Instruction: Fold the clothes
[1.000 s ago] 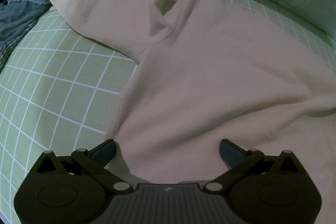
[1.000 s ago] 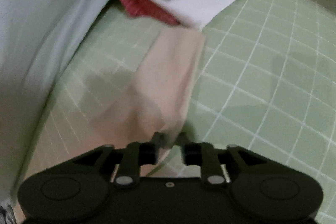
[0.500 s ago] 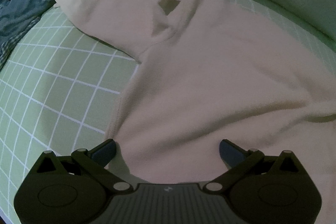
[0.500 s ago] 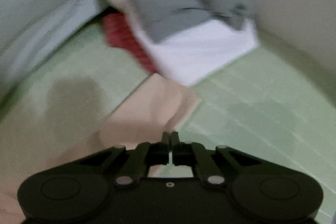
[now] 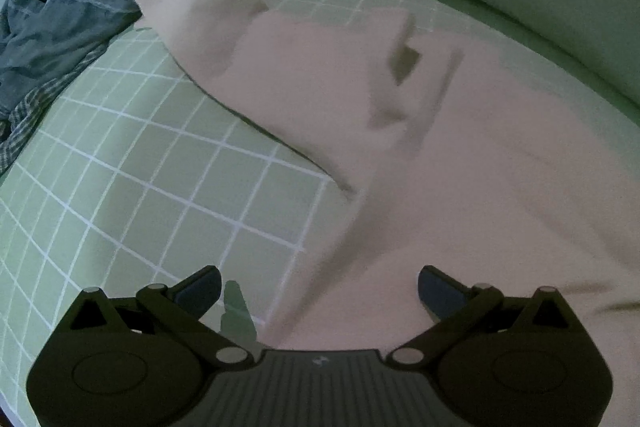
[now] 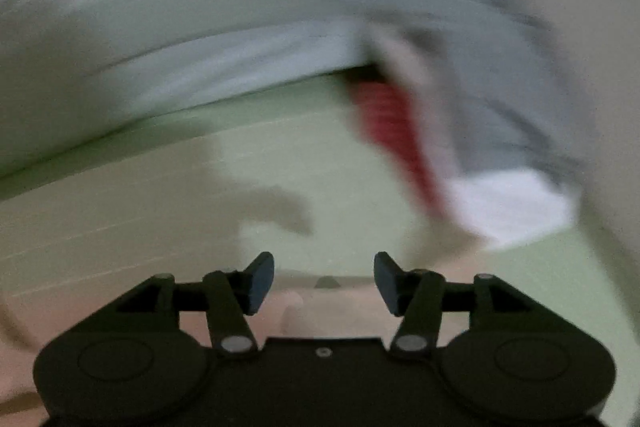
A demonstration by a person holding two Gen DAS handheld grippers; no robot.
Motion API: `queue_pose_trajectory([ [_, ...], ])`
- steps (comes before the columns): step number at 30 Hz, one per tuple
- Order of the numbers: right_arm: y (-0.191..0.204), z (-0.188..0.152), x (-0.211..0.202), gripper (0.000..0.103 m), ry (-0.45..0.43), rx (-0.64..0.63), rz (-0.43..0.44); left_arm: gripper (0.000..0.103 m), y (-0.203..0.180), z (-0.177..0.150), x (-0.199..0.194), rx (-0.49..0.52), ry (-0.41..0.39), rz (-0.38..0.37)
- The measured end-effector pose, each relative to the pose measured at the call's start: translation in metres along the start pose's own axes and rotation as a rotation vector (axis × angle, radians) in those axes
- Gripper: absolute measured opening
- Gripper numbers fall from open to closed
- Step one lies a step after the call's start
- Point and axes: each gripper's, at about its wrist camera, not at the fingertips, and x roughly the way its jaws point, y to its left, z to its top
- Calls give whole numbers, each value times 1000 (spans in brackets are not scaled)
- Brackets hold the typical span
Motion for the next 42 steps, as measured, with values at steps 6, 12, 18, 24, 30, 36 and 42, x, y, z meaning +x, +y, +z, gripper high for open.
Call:
queue_pose_trajectory([
  [6,95,-6,15,58,47,-201,267,103,6,7,9,-8,11,-19],
  [12,130,-14,16,58,68,-324,407,103,7,11,12,-7,-7,-38],
  [18,152,-15,13,41,91,-441,541,103,8,13,14,4,-27,-43],
  [24,151,-7,13,4,114,-531,612,103,8,12,14,-5,-43,-40],
  [30,135,7,11,3,0,-422,440,103,8,11,13,-7,-47,-40],
  [36,110,22,24,6,-7,-274,311,103,7,11,13,-13,-55,-37],
  [42,109,25,29,44,7,-259,357,103,8,10,13,-15,-60,-37],
])
